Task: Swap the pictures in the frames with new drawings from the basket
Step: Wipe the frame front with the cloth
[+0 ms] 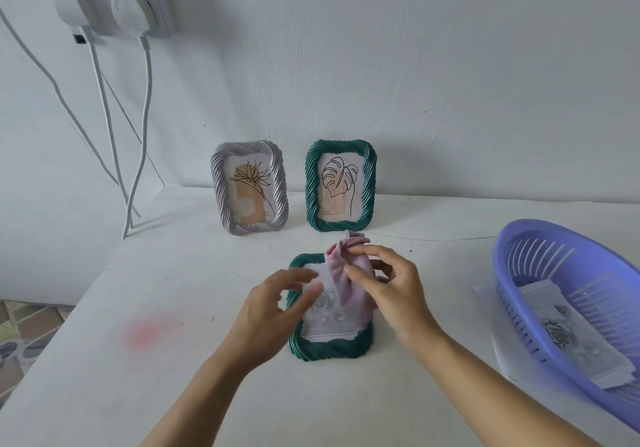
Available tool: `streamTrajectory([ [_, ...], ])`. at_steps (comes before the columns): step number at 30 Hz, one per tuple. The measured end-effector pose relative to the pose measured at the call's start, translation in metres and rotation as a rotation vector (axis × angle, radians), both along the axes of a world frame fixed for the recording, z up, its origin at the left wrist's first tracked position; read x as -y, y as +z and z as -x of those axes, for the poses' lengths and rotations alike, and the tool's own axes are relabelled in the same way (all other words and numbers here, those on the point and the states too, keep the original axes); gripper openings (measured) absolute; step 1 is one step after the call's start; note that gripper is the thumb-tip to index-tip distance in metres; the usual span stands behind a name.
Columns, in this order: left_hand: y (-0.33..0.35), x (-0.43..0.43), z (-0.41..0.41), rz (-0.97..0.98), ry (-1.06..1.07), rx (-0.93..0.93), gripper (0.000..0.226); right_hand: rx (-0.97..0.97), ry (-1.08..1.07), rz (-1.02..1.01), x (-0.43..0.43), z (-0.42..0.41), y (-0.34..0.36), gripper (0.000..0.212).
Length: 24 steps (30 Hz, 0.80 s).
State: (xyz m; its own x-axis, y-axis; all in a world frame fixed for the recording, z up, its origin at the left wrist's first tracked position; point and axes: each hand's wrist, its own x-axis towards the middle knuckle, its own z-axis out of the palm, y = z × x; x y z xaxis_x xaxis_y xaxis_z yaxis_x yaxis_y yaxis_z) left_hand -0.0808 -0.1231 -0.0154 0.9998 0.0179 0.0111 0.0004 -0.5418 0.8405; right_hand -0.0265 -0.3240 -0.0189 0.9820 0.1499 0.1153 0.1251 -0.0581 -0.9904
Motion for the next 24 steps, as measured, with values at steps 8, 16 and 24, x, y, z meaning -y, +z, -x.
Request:
streamTrajectory([
  [8,0.017,0.037,-0.013,0.611,0.099,-0.162,0.023,0.039,0.008,0.013,-0.007,0.004,0.001,0.027],
  [16,0.012,0.018,-0.009,0.870,0.231,-0.336,0.029,-0.165,0.008,-0.008,-0.010,0.005,0.009,0.068],
  [24,0.028,-0.010,0.004,0.779,0.120,-0.348,0.031,-0.267,0.164,-0.067,-0.014,0.001,0.012,0.046],
])
